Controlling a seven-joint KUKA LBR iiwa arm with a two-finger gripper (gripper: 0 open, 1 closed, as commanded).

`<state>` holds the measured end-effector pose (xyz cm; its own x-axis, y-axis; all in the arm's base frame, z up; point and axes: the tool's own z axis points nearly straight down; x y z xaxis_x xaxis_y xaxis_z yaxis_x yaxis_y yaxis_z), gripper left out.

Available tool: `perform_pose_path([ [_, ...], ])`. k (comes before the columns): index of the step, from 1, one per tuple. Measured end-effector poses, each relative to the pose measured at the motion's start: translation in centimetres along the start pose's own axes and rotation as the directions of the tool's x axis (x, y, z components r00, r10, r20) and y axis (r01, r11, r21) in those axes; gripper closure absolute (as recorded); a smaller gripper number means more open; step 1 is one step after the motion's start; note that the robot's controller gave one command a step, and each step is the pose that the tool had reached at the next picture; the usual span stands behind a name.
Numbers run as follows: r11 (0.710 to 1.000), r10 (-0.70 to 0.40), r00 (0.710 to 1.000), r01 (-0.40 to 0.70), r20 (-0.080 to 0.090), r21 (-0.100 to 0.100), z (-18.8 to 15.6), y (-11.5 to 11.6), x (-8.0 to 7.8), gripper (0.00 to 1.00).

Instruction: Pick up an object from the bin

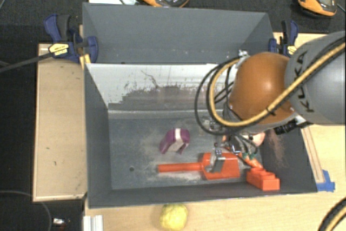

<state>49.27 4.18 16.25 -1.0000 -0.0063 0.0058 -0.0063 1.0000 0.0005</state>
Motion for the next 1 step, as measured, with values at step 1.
perform_pose_path([
  [1, 1.000, 0.003, 1.000, -0.003, 0.008, 0.000, -0.38, -0.02, -0.19, 0.00],
])
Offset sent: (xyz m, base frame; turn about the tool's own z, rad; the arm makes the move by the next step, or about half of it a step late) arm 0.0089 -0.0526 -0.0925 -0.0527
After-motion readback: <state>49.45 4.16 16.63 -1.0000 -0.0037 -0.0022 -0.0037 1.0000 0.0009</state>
